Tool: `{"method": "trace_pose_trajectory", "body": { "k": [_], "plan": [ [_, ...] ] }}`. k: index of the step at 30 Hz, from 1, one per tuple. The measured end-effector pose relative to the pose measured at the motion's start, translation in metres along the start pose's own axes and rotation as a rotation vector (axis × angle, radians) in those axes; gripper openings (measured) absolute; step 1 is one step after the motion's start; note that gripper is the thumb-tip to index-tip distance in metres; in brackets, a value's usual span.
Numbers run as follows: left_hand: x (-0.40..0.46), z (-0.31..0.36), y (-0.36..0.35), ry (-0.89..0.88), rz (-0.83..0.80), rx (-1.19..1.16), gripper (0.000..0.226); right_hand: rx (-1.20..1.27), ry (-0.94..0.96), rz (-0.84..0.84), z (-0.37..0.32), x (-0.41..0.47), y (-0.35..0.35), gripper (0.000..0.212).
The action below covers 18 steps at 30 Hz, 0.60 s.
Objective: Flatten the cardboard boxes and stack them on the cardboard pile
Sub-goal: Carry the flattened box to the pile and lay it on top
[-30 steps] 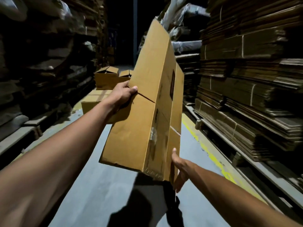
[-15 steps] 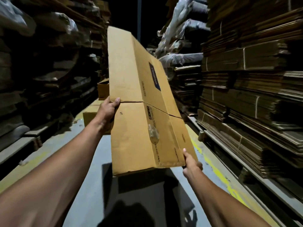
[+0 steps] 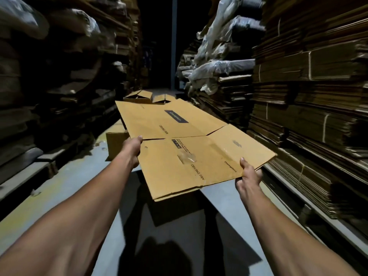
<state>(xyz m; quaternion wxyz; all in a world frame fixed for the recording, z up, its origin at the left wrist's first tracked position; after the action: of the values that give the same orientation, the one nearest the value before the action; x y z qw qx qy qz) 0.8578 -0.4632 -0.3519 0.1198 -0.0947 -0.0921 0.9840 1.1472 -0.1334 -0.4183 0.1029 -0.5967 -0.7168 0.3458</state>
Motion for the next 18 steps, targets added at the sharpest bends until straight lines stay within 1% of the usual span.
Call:
{"method": "trace_pose_trajectory", "body": {
  "k": [2, 3, 6, 8, 11, 14, 15, 18],
  "plan": [
    [-0.001, -0.001, 0.000, 0.033, 0.013, -0.014, 0.031, 0.000, 0.015, 0.010, -0.006, -0.003, -0.005, 0.070],
    [-0.005, -0.001, -0.002, 0.036, 0.010, -0.022, 0.028, 0.008, 0.027, 0.008, -0.010, -0.003, -0.007, 0.074],
    [-0.021, 0.001, -0.012, 0.033, -0.039, -0.095, 0.027, 0.048, 0.054, -0.006, -0.019, 0.000, -0.017, 0.067],
    [-0.026, -0.001, -0.016, 0.027, -0.075, -0.131, 0.029, 0.072, 0.076, 0.010, -0.024, 0.002, -0.023, 0.075],
    [-0.034, 0.001, -0.026, 0.014, -0.175, -0.214, 0.036, 0.123, 0.112, 0.030, -0.031, 0.004, -0.039, 0.078],
    [-0.055, 0.010, -0.035, -0.010, -0.259, -0.226, 0.037, 0.128, 0.123, 0.104, -0.021, 0.029, -0.053, 0.083],
    [-0.062, 0.012, -0.037, -0.003, -0.286, -0.228, 0.039, 0.113, 0.125, 0.132, -0.019, 0.035, -0.057, 0.082],
    [-0.072, 0.014, -0.042, 0.034, -0.390, -0.315, 0.054, 0.105, 0.125, 0.173, -0.019, 0.031, -0.073, 0.072]
  ]
}}
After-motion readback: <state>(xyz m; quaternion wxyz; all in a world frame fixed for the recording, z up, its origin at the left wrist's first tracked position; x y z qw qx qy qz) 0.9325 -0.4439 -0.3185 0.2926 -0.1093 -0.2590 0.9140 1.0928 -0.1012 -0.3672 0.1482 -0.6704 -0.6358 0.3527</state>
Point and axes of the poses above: each hand's wrist, its own x-axis towards the middle knuckle, its own y-axis out of the back of the hand, z = x × y, the point moved 8 cm from there along x, towards the middle knuckle
